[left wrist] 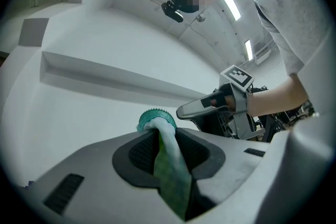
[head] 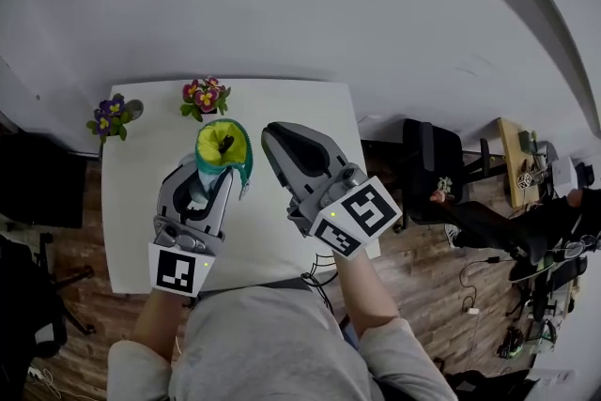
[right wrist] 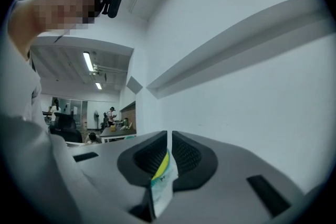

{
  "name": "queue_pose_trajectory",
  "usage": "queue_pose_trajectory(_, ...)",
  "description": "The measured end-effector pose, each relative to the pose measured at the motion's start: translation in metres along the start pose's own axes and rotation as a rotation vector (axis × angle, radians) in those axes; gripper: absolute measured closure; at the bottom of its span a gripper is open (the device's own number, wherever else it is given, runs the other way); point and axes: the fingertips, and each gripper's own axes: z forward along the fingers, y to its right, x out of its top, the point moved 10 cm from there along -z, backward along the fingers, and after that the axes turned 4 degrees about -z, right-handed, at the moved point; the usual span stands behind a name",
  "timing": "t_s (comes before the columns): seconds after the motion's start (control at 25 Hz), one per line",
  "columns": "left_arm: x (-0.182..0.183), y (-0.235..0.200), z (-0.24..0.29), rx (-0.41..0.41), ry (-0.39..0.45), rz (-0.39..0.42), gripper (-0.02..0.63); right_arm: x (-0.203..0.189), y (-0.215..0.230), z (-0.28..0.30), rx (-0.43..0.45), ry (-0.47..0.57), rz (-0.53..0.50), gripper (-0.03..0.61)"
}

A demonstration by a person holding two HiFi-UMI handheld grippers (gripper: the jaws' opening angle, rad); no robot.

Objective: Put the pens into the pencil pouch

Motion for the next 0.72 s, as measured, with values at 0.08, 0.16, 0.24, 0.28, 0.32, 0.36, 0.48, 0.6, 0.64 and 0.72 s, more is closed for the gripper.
queue_pose_trajectory(0.08, -0.001, 0.002, 0.002, -0.019, 0.001, -0.006, 0.497, -0.008, 0.008, -0.016, -0.071, -0.016, 0.003, 0.537)
queue_pose_trajectory(0.16, -0.002, 0.005, 0.006, -0.042, 0.003, -0.012, 0.497, -0.019, 0.017, -0.033, -0.149, -0.047, 0.000, 0.537)
queue_pose_trajectory(0.24, -0.004, 0.010, 0.011, -0.068, 0.004, -0.020, 0.497, -0.032, 0.024, -0.054, -0.234, -0.076, 0.010, 0.537)
queue_pose_trajectory(0.28, -0.005, 0.012, 0.014, -0.081, 0.004, -0.024, 0.497, -0.039, 0.028, -0.065, -0.275, -0.085, 0.026, 0.537)
queue_pose_trajectory(0.32, -0.006, 0.014, 0.017, -0.095, 0.004, -0.028, 0.497, -0.046, 0.031, -0.075, -0.312, -0.091, 0.047, 0.537)
queue_pose_trajectory(0.36, -0.008, 0.016, 0.019, -0.108, 0.003, -0.032, 0.497, -0.054, 0.034, -0.085, -0.346, -0.095, 0.069, 0.537)
queue_pose_trajectory(0.48, -0.012, 0.023, 0.025, -0.147, -0.004, -0.044, 0.497, -0.075, 0.039, -0.115, -0.442, -0.115, 0.130, 0.537)
queue_pose_trajectory(0.6, -0.015, 0.032, 0.033, -0.185, -0.005, -0.053, 0.497, -0.096, 0.041, -0.142, -0.525, -0.155, 0.181, 0.537)
queue_pose_trajectory(0.64, -0.016, 0.035, 0.035, -0.198, -0.009, -0.052, 0.497, -0.103, 0.042, -0.150, -0.546, -0.172, 0.197, 0.537)
queue_pose_trajectory(0.72, -0.018, 0.040, 0.038, -0.217, -0.015, -0.052, 0.497, -0.117, 0.043, -0.161, -0.580, -0.212, 0.233, 0.535)
